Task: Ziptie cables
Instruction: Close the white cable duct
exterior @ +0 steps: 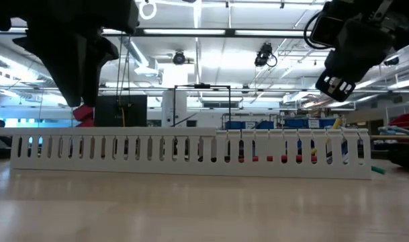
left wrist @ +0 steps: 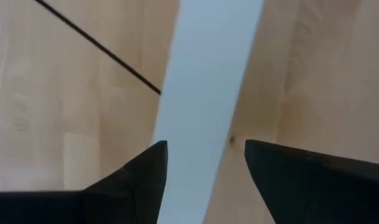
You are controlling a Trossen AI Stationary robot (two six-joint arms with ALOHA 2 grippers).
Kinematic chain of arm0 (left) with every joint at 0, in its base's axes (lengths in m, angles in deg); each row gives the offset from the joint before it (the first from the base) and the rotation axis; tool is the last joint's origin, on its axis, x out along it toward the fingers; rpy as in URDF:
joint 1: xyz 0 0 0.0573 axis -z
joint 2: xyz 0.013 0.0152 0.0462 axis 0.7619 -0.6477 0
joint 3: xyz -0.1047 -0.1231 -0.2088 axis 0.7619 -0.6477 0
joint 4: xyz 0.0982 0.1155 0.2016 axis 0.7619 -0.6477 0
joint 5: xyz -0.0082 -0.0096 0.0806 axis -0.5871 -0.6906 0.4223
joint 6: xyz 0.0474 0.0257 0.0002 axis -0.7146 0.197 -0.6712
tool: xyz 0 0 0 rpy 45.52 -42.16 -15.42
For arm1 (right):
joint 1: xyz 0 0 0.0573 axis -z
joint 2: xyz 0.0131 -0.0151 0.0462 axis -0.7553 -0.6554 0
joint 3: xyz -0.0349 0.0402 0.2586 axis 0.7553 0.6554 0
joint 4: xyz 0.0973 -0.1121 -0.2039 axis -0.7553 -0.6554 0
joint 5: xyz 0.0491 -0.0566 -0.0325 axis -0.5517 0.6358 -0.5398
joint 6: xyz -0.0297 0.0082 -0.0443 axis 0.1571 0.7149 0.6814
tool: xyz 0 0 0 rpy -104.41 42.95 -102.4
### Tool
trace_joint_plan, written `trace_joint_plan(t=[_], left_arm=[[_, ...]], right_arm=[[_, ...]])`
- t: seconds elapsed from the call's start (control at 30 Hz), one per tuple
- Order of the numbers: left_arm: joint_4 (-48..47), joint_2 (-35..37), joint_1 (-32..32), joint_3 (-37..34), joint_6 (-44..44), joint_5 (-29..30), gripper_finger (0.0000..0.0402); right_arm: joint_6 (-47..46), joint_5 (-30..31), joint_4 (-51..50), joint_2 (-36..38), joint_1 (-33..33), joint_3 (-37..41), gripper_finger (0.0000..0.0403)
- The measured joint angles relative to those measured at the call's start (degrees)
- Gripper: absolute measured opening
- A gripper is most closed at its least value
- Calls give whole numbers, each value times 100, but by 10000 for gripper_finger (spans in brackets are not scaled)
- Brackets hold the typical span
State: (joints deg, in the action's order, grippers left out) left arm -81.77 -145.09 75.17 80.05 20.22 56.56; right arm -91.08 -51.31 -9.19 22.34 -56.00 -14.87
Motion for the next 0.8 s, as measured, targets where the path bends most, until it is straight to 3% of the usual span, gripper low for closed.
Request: trace_joint_plan(t=[0.33, 0.6, 0.7, 0.8], left_arm=[[14, 22, -157, 0, -285, -662, 209], [-193, -22, -493, -4, -127, -757, 209], [-204, -34, -640, -2, 22, -883, 209], [-238, -35, -679, -3, 280, -613, 209]], right_arm=[[-126, -453, 1, 19, 202, 0, 36], [-137, -1161, 172, 20, 740, 0, 36], [-137, -1170, 263, 19, 819, 0, 39], [-199, -1149, 336, 16, 896, 0, 40]])
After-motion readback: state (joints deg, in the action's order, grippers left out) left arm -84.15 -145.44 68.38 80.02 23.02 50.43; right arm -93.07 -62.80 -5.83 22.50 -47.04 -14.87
